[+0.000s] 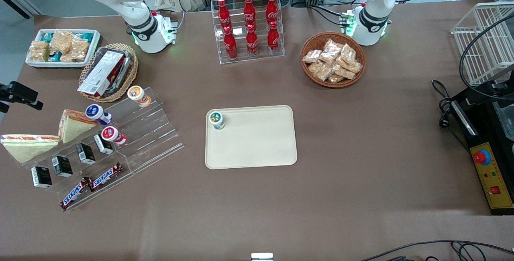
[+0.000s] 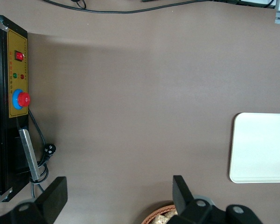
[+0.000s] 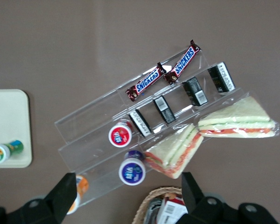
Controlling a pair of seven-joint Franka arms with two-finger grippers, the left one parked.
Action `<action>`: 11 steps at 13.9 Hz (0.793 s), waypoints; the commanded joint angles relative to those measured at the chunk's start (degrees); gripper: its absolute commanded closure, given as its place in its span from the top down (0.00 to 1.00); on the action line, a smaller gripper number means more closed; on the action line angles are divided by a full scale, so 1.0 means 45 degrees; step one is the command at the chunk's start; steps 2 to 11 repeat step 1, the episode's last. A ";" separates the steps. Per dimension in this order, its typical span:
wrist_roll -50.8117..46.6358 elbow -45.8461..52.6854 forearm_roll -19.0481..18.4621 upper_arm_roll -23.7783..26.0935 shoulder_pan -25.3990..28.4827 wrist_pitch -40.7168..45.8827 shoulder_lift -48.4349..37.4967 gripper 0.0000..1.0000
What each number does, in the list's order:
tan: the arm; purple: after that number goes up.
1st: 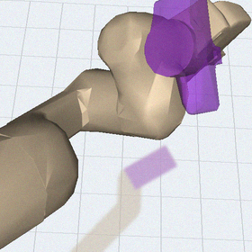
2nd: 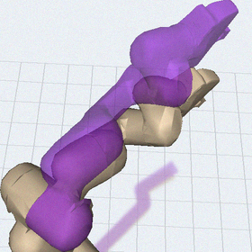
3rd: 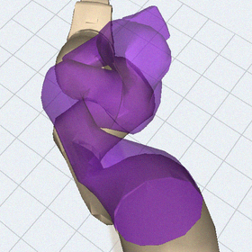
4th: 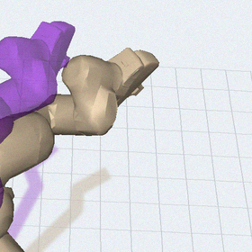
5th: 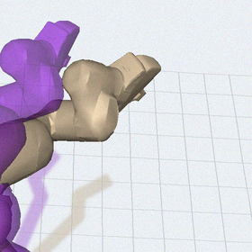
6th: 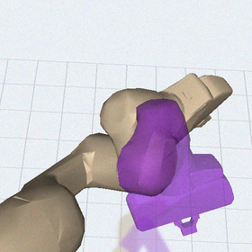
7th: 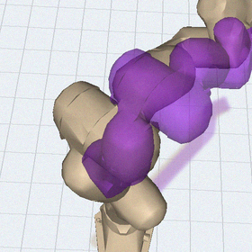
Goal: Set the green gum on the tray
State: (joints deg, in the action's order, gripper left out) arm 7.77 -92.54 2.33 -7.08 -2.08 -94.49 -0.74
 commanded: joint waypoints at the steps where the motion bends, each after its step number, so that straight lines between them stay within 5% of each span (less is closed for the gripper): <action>1: -0.1180 0.0076 0.0128 0.1024 -0.0299 0.0489 -0.0168 1.00; 11: -0.1180 0.0076 0.0128 0.1024 -0.0299 0.0489 -0.0168 1.00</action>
